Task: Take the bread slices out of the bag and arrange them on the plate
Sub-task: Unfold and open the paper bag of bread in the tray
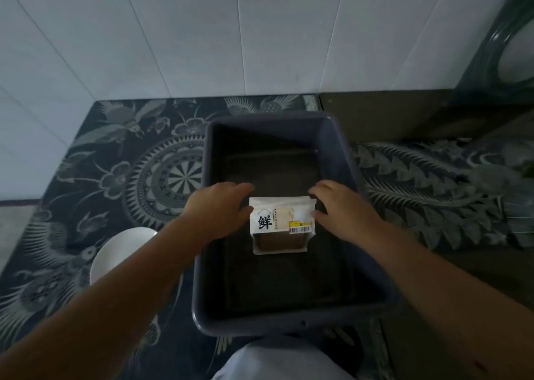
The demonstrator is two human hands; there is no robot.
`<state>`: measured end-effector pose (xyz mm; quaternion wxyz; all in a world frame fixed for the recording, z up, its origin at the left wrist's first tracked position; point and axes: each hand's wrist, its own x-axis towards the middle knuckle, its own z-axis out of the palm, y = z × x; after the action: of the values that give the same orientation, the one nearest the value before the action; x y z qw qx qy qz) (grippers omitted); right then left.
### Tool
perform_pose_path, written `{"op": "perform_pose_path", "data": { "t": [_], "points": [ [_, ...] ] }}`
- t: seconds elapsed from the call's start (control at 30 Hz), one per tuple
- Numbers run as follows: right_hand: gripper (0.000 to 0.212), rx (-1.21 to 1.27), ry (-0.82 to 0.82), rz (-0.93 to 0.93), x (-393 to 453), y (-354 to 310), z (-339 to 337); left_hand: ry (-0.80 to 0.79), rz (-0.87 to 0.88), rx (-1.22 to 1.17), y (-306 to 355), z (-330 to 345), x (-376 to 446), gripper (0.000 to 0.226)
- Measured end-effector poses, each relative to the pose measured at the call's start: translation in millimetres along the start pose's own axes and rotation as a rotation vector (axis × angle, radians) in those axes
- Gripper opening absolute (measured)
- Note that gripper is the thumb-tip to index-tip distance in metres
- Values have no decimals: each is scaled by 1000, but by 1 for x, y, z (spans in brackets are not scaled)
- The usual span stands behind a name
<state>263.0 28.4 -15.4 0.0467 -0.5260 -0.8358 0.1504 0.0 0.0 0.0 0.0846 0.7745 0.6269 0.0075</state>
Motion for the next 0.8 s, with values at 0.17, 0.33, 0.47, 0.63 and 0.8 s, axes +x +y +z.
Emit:
{"op": "perform_pose_path", "data": {
  "t": [0.17, 0.33, 0.47, 0.63, 0.8],
  "points": [
    [18, 15, 64, -36, 7, 8, 9, -174, -226, -230, 2, 21, 12, 37],
    [12, 30, 118, -77, 8, 15, 19, -170, -377, -642, 1, 38, 22, 19],
    [17, 86, 141, -81, 8, 17, 25, -118, -438, -841, 0, 44, 21, 13],
    [33, 295, 114, 46, 6, 17, 31, -133, -457, -893, -2, 51, 15, 17],
    [16, 396, 132, 161, 7, 11, 31, -131, -470, -861, -2, 54, 11, 12]
  ]
}}
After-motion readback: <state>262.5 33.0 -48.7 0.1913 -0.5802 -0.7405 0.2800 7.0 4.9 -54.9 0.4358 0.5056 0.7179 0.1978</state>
